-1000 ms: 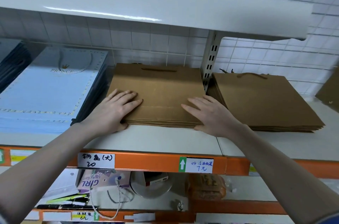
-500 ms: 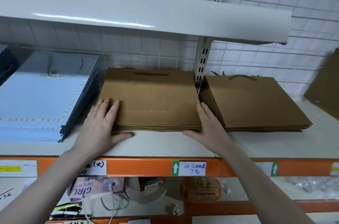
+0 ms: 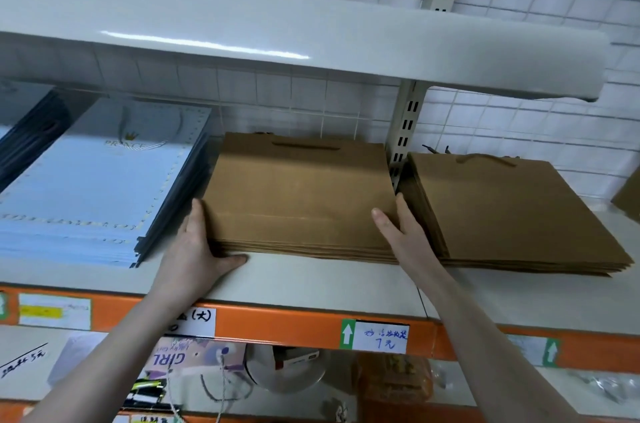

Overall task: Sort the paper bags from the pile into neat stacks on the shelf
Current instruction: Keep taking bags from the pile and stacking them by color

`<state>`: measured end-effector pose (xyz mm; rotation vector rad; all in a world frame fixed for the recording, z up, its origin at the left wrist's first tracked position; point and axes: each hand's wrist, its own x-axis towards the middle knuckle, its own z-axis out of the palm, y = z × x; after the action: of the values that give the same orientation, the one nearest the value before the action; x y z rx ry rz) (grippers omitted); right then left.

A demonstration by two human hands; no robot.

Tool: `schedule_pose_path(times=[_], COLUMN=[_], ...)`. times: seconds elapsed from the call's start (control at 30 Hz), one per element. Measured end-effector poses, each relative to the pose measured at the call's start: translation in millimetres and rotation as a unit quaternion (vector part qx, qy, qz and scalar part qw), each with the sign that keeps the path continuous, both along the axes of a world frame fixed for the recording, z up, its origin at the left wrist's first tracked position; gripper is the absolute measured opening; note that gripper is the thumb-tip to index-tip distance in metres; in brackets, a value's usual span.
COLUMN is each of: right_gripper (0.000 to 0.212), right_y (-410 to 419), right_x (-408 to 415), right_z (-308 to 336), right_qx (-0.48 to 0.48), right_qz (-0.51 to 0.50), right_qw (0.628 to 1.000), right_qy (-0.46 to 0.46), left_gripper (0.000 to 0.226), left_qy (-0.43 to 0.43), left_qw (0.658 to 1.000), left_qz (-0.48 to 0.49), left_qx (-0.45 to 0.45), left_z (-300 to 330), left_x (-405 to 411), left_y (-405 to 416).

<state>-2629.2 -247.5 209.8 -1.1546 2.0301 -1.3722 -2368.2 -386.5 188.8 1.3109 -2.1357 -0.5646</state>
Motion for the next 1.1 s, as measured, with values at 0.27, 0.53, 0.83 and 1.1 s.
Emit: schedule_pose_path(times=[0.27, 0.53, 0.83, 1.1], right_gripper=[0.072, 0.114, 0.122, 0.130], right_y=[-14, -11, 4, 12], right_x=[-4, -7, -14, -18], right_z=[-3, -4, -1, -4], right_qx=[-0.030, 0.011, 0.068, 0.098], right_qz=[-0.022, 0.035, 0.052, 0.075], right_qw=[0.999, 0.999, 0.995, 0.992], right_qy=[-0.037, 0.037, 0.049, 0.037], left_gripper=[0.114, 0.106, 0.109, 0.109], left_qy=[0.029, 0.060, 0.089, 0.077], left_qw=[0.999, 0.997, 0.992, 0.993], left_qz=[-0.004, -0.005, -0.013, -0.020], left_qx=[0.045, 0.057, 0.090, 0.091], left_z=[5, 10, 11, 10], left_x=[2, 4, 4, 6], left_y=[-8, -7, -2, -4])
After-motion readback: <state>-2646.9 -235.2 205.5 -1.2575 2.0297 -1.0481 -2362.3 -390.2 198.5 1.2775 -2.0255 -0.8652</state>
